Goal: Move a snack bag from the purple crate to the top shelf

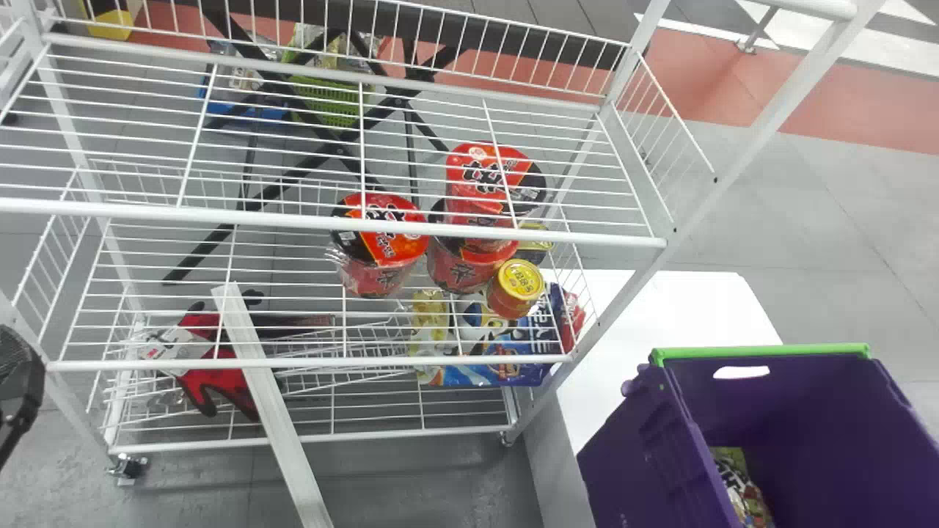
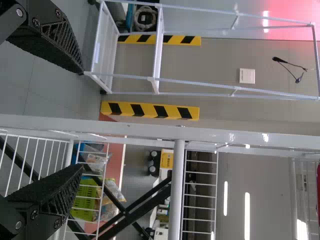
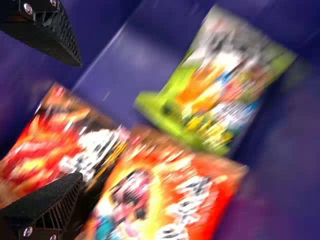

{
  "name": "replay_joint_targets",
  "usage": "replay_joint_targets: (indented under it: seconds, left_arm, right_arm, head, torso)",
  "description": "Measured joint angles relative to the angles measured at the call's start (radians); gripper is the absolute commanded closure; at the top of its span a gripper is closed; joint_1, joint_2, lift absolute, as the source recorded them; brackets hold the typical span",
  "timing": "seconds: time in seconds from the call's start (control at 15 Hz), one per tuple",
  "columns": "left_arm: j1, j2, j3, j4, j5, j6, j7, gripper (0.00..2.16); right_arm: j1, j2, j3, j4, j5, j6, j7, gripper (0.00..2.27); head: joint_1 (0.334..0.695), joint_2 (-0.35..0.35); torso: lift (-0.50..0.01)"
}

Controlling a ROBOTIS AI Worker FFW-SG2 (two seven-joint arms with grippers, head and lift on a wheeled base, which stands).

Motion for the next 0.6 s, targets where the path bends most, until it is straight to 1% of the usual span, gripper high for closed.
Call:
replay_joint_targets:
  seconds: [0.13, 0.2, 0.47, 0.6]
  left_arm:
    - [-0.007, 0.003, 0.0, 0.006, 0.006, 0.0, -0.002, 0.15]
    - [-0.01, 0.005, 0.0, 0.009, 0.008, 0.0, -0.003, 0.15]
    - [-0.057, 0.019, -0.023, 0.052, 0.028, 0.002, -0.01, 0.15]
    - [-0.074, 0.025, -0.034, 0.07, 0.037, 0.001, -0.01, 0.15]
  right_arm:
    - [-0.055, -0.061, 0.052, 0.125, 0.028, 0.0, -0.028, 0.0]
    - [-0.087, -0.085, 0.077, 0.183, 0.046, 0.0, -0.045, 0.0]
    - [-0.131, -0.153, 0.106, 0.34, 0.067, 0.001, -0.103, 0.0]
    - [-0.144, -0.198, 0.116, 0.408, 0.079, -0.01, -0.129, 0.0]
  head:
    - [0.695, -0.35]
    - [0.695, -0.35]
    - [0.695, -0.35]
    - [0.695, -0.35]
  torso:
    - [-0.451]
    - [-0.451]
    - [-0.451]
    - [-0.451]
